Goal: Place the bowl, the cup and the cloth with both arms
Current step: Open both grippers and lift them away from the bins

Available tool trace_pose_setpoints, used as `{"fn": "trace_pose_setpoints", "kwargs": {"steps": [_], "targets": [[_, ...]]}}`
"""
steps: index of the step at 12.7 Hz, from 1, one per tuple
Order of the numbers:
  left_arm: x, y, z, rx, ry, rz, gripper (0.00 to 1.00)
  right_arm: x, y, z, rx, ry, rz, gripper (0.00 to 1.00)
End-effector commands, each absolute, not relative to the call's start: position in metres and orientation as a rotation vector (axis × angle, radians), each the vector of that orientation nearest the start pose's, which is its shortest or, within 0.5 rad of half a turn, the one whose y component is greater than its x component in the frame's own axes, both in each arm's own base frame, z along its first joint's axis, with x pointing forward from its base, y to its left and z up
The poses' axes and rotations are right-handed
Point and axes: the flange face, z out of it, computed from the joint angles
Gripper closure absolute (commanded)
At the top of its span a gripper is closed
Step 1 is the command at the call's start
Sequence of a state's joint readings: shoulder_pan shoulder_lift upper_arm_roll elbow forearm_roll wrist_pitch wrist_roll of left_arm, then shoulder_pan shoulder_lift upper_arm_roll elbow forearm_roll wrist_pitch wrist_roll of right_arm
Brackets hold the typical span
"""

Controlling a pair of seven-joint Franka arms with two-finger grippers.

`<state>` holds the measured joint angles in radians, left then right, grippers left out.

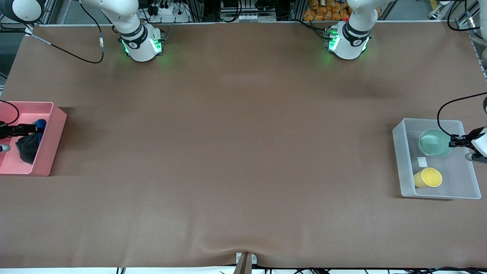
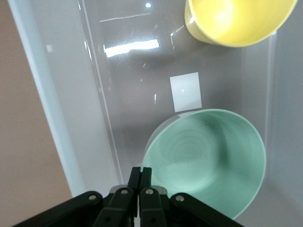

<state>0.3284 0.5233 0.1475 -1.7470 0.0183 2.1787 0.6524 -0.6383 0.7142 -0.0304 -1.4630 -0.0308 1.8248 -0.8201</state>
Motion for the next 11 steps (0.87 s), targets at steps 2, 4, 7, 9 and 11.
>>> {"fn": "trace_pose_setpoints", "kwargs": {"steps": [2, 4, 7, 9, 11], "targets": [[0.566, 0.286, 0.253, -3.074, 0.343, 0.131, 1.00, 0.545, -0.391, 0.298, -2.899, -0.311, 0.416, 0.00], [0.560, 0.282, 0.243, -3.069, 0.345, 0.108, 1.00, 0.548, -0.375, 0.324, -2.887, -0.332, 0.438, 0.00], [0.554, 0.280, 0.232, -3.061, 0.346, 0.088, 1.00, 0.551, -0.337, 0.362, -2.895, -0.233, 0.499, 0.00], [0.560, 0.276, 0.234, -3.054, 0.364, 0.079, 0.51, 0.551, -0.304, 0.385, -2.918, -0.150, 0.523, 0.00], [0.566, 0.276, 0.244, -3.043, 0.371, 0.053, 0.10, 0.551, -0.266, 0.398, -2.944, -0.085, 0.543, 0.00]]}}
